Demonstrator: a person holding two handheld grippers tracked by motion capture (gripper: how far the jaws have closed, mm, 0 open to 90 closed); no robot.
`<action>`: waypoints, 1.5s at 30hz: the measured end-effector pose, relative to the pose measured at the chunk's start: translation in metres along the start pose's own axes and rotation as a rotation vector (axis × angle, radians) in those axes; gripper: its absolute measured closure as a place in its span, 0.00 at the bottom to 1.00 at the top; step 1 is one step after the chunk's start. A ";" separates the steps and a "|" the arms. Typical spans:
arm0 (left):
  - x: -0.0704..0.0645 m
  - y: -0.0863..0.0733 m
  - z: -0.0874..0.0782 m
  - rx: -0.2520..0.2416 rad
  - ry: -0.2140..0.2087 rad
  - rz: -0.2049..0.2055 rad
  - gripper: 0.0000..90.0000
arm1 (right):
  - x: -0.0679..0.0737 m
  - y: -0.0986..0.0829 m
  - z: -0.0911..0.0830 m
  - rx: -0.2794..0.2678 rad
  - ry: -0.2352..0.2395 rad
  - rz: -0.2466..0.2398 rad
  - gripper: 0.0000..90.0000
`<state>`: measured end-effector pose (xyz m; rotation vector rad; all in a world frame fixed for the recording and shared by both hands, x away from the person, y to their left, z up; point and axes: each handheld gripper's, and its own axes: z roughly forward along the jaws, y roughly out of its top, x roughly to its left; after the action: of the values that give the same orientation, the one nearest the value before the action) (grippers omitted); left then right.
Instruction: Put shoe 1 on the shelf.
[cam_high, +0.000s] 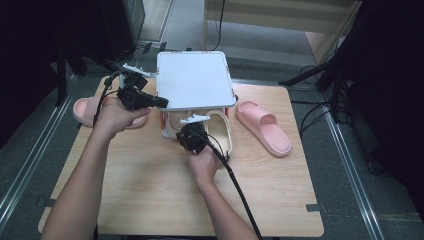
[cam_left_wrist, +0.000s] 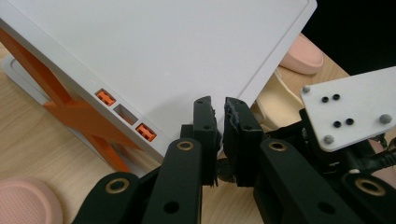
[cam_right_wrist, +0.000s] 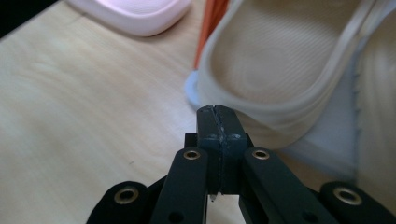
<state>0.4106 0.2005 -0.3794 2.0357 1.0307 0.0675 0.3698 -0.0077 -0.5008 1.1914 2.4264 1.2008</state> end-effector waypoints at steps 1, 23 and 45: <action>0.000 0.000 0.000 0.000 0.000 0.000 0.92 | 0.000 -0.002 -0.002 -0.001 0.009 0.004 1.00; -0.001 0.000 0.000 -0.001 0.010 -0.007 0.92 | -0.027 -0.073 -0.103 0.042 0.042 -0.053 1.00; 0.001 -0.001 0.000 -0.007 -0.001 -0.011 0.92 | -0.076 -0.073 -0.106 0.069 0.017 -0.042 1.00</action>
<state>0.4101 0.2015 -0.3800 2.0241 1.0394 0.0645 0.3274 -0.1511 -0.4976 1.1476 2.5107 1.1288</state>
